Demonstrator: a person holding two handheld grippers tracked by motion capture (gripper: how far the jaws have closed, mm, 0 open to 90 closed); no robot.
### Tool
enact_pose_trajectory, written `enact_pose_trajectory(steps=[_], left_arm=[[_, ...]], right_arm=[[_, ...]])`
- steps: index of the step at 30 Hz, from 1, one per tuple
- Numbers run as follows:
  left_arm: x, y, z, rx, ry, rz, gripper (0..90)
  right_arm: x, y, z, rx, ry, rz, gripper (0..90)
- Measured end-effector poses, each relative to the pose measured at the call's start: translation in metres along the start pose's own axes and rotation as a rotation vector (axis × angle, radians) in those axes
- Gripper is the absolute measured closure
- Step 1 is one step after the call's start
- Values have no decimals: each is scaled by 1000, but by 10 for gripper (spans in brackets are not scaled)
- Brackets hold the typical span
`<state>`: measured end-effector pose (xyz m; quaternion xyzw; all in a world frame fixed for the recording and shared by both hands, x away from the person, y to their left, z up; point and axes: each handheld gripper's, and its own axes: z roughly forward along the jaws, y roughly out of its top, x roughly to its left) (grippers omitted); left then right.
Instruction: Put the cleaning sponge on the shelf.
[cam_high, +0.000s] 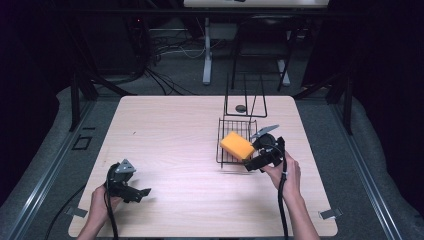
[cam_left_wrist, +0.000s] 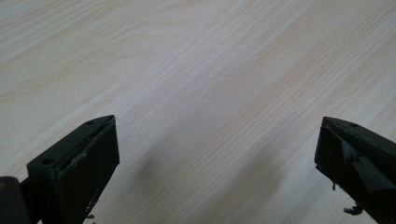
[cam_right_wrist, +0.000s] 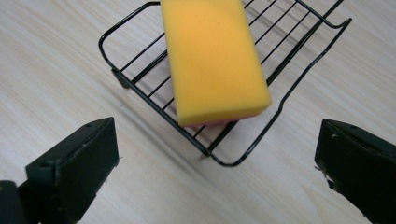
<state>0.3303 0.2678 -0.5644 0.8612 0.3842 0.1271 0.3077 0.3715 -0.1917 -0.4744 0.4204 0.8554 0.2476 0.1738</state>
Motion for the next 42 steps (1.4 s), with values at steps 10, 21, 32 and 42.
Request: enact_pose_trajectory(steps=[10, 21, 32, 42], left_arm=[[-1, 0, 0, 3, 2, 5, 0], [-1, 0, 0, 4, 4, 2, 0], [0, -1, 2, 15, 0, 2, 0], [0, -1, 5, 27, 0, 4, 0]], right_arm=[[10, -28, -35, -46, 1, 15, 0], [9, -73, -58, -77, 18, 91, 0], [-2, -136, -58, -79, 22, 220, 0], [-11, -173, -38, -36, -12, 261, 0]])
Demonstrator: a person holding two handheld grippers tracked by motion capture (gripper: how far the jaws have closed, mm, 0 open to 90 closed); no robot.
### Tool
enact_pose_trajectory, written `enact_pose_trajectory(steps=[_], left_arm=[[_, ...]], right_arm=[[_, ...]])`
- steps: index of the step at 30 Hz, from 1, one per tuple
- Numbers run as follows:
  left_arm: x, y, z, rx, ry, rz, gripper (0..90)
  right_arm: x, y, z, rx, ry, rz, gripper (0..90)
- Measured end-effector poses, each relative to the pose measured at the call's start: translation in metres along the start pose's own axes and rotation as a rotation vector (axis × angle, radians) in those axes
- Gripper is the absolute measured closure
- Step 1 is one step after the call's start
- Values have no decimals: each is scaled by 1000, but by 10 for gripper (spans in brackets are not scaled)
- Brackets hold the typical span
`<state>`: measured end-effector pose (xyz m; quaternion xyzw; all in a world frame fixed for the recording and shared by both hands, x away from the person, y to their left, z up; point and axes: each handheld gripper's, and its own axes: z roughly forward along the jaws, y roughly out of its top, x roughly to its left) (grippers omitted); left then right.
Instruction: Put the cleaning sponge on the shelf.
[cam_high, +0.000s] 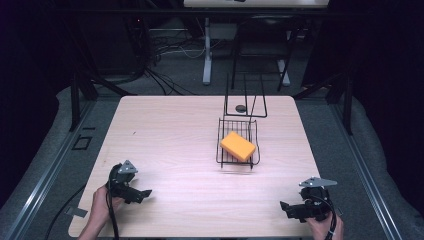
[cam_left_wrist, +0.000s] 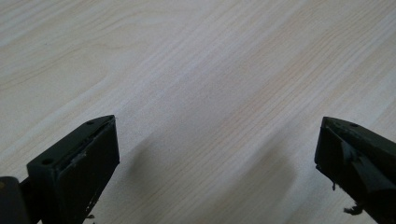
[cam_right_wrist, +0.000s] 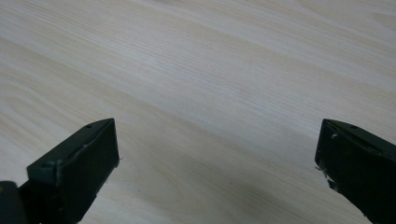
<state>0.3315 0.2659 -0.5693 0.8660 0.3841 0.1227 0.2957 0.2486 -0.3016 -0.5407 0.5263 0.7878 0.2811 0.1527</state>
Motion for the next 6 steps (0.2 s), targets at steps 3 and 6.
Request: enact_pose_trajectory(steps=[3, 6], left_arm=[[0, 0, -1, -1, -5, 6, 0], [-1, 1, -2, -8, 2, 9, 0]], right_arm=[[-2, -2, -1, -17, 5, 17, 0], [-2, -4, 1, -13, -9, 11, 0]])
